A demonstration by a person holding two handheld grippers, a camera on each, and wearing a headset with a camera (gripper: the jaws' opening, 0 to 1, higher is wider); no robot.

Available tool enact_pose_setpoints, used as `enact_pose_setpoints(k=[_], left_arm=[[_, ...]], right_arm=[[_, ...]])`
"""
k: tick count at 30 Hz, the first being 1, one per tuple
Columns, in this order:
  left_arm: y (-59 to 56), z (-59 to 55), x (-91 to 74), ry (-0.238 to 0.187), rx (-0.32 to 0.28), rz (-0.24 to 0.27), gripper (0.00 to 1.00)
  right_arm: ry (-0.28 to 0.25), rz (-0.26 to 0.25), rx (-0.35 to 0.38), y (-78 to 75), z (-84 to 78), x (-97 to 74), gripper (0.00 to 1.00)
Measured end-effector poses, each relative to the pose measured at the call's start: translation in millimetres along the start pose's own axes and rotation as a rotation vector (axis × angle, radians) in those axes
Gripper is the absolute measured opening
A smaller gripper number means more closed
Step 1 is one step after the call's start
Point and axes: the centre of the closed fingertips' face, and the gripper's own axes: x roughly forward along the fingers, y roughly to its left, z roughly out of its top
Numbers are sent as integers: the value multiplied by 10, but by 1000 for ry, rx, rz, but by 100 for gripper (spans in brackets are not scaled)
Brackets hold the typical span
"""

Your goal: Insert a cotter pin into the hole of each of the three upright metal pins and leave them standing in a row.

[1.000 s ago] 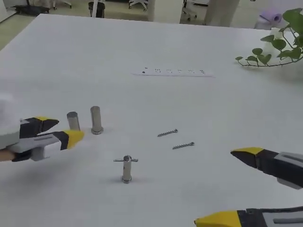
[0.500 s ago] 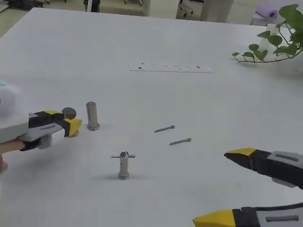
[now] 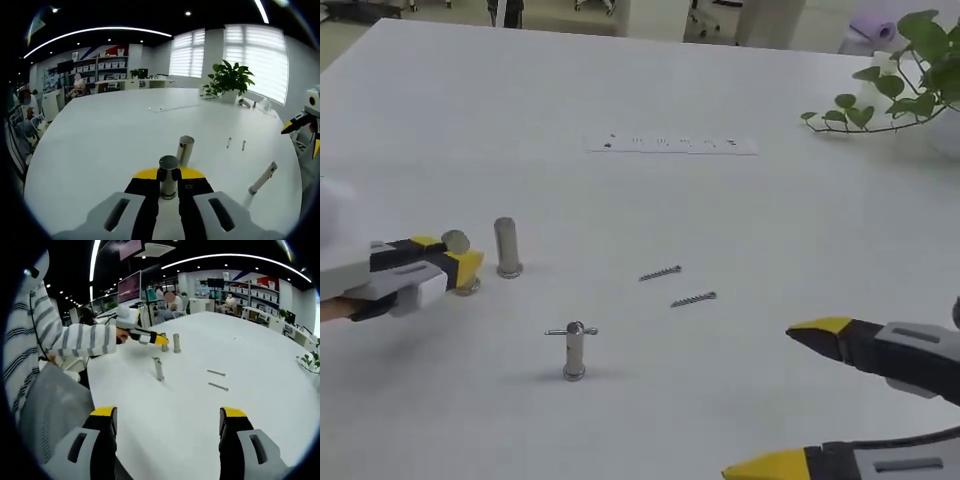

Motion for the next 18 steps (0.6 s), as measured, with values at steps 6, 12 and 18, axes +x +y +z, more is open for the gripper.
enact_pose_setpoints(k=[6,12,18], left_arm=[[-106,-75,-142,22,-18,-41,11],[-330,-177,-336,56,24,-62,11],[-681,-259,-539,73,81,-95,11]], right_arm=[[10,0,-21,-17,8,-10,85],[-2,-2,-21,-26,39,5,85],[-3,-8,-16,-36,16,-41,85]])
